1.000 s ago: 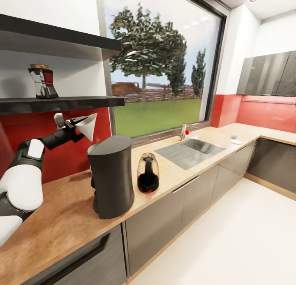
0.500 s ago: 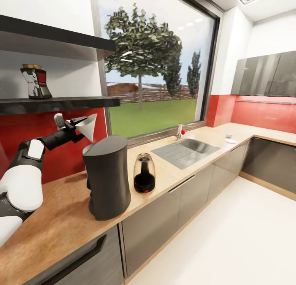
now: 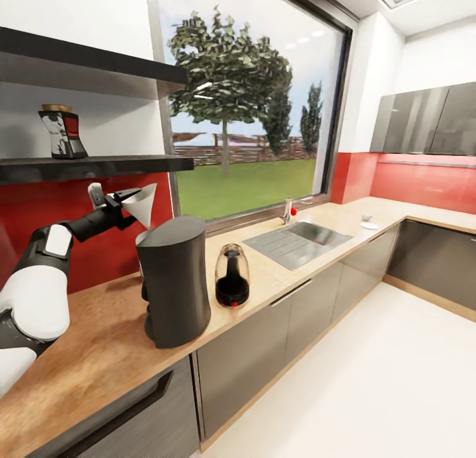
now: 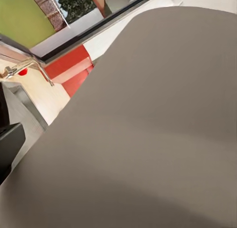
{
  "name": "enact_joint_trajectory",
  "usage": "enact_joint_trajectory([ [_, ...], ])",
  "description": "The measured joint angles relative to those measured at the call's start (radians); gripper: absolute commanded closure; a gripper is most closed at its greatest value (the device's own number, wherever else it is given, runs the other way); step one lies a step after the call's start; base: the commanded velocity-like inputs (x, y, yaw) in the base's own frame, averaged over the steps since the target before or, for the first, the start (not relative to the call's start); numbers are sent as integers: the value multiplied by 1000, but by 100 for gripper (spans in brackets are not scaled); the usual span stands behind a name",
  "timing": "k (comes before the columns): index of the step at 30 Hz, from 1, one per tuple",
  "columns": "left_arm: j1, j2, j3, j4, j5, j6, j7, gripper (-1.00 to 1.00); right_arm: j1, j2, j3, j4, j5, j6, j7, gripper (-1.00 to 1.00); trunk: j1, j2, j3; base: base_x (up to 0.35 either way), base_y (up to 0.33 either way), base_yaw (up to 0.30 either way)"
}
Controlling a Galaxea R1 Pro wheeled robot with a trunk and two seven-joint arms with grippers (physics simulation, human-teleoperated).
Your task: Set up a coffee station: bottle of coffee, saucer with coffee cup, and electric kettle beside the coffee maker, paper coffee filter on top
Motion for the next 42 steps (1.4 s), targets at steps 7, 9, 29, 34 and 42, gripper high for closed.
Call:
enact_joint_trajectory([
  [7,8,-1,-2,1,0,-1,-1,100,0,0,0,0,0,0,0,-100,0,0,0,0,0,0],
  [9,9,-1,-3,1,0,-1,-1,100,0,0,0,0,0,0,0,-100,0,0,0,0,0,0],
  [29,37,6,-3,-8,-2,-29,-5,100,-3,3,0,-14,0,-1,0,-100,0,0,0,0,0,0],
  [34,39,7,-2,-9,-3,-31,-7,100,-3,2,0,-12,0,-2,0,-100,0,0,0,0,0,0],
  [42,39,8,-3,-11,-13,-57,1,100,-2,2,0,-12,0,-2,0,-100,0,0,0,57,0,0],
])
